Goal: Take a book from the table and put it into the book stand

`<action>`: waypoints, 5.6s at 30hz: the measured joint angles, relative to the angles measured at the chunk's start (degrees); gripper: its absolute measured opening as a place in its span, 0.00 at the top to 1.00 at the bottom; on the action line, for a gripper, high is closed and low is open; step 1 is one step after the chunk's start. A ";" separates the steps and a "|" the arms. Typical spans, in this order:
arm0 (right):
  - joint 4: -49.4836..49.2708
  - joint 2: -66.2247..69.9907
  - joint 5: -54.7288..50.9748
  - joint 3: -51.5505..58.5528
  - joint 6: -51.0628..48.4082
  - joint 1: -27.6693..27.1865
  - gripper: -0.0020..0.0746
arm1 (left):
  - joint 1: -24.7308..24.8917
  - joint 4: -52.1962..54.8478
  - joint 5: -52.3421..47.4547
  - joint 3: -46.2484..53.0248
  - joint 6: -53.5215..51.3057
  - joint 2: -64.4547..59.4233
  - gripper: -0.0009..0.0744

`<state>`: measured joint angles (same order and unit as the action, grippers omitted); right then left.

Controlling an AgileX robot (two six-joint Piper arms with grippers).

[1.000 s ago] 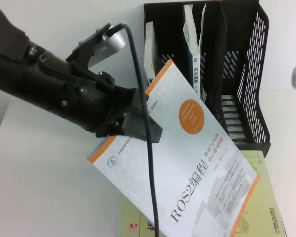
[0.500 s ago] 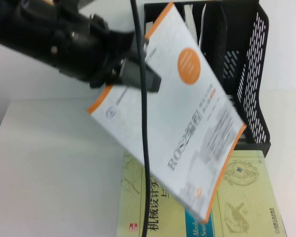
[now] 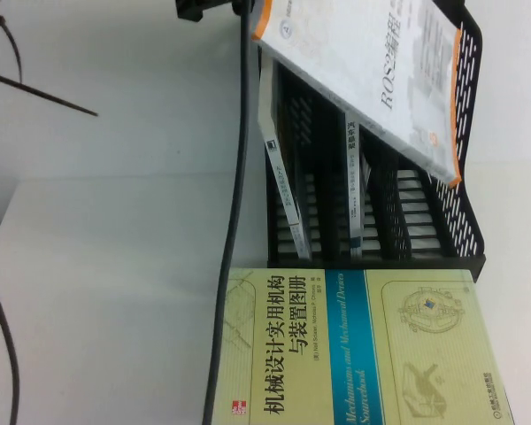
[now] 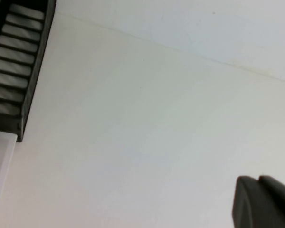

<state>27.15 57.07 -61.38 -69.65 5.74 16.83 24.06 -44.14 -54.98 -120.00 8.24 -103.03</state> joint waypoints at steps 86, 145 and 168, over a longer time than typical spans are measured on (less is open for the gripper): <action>-7.81 0.00 9.38 0.00 7.92 0.00 0.98 | 18.58 46.19 19.28 -7.90 17.46 -12.86 0.71; -41.26 -44.59 25.55 51.75 -3.71 0.00 0.98 | 18.38 45.29 32.52 68.01 0.79 41.06 0.99; -41.38 -44.59 25.55 51.75 -3.71 0.00 0.98 | -3.19 64.11 7.34 70.86 0.79 74.83 0.99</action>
<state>-14.23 12.48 -35.84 -17.90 2.04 16.83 20.87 19.98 -47.64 -49.14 9.03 -28.20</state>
